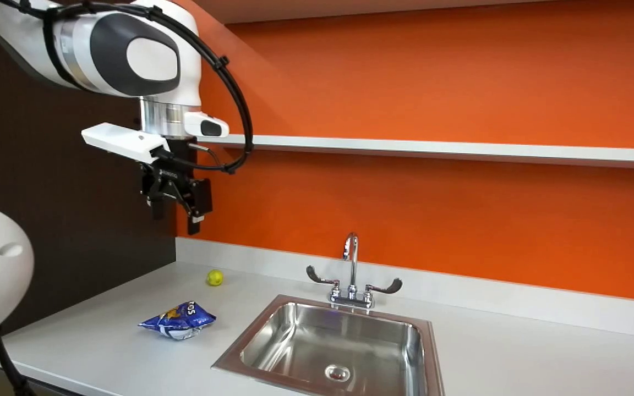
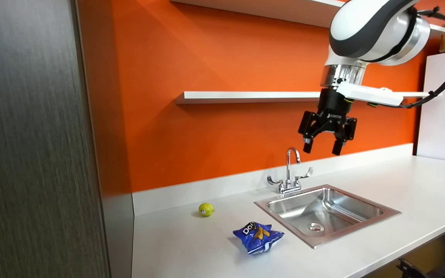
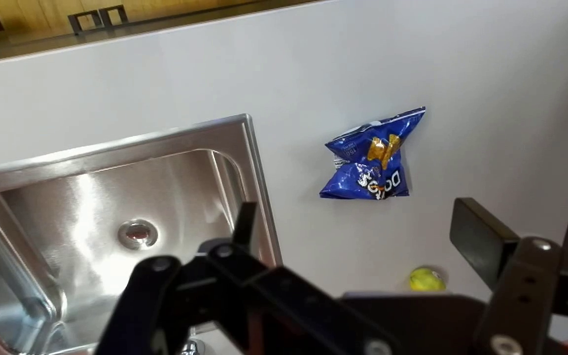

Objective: Place the bag of doritos on the left side of the bottom shelf

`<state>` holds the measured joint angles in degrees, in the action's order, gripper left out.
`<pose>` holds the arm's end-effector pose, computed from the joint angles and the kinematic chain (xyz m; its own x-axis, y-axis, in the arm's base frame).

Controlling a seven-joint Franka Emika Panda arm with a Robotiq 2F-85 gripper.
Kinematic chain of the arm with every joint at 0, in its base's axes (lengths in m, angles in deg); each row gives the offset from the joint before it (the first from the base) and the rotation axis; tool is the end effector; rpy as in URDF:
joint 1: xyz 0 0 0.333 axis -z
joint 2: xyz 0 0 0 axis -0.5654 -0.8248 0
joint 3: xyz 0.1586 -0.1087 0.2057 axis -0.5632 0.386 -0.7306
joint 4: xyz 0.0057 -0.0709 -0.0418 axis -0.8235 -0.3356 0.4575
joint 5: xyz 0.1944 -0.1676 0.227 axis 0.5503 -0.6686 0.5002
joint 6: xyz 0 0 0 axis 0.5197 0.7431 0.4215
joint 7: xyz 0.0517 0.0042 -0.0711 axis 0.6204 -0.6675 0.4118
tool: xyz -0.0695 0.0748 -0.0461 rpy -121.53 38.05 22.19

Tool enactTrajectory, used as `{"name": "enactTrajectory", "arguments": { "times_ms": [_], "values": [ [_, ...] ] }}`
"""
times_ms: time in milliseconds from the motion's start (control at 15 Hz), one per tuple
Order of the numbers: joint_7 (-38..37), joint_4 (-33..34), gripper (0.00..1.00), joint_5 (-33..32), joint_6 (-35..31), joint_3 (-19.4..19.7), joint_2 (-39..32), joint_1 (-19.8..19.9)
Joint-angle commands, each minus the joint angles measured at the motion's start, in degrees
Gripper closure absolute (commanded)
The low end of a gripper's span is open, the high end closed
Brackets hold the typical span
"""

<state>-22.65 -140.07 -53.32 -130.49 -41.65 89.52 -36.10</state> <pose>0.2945 0.0125 0.4274 0.9834 -0.0998 0.1519 -0.0795 -0.9877 -0.1344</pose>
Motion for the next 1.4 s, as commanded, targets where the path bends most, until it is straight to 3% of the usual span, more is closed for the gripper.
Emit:
{"name": "enactTrajectory", "arguments": {
  "times_ms": [0, 400, 733, 1333],
  "values": [
    [-0.3, 0.2, 0.00, -1.1, 0.9, -1.7, -2.3, 0.0],
    [0.4, 0.1, 0.00, -0.4, -1.6, -4.0, -7.8, -2.7],
    [1.1, 0.1, 0.00, -0.4, -10.6, -4.7, -15.9, -5.3],
    [-0.2, 2.9, 0.00, -4.6, -24.6, -8.1, -33.0, -6.0]
  ]
}}
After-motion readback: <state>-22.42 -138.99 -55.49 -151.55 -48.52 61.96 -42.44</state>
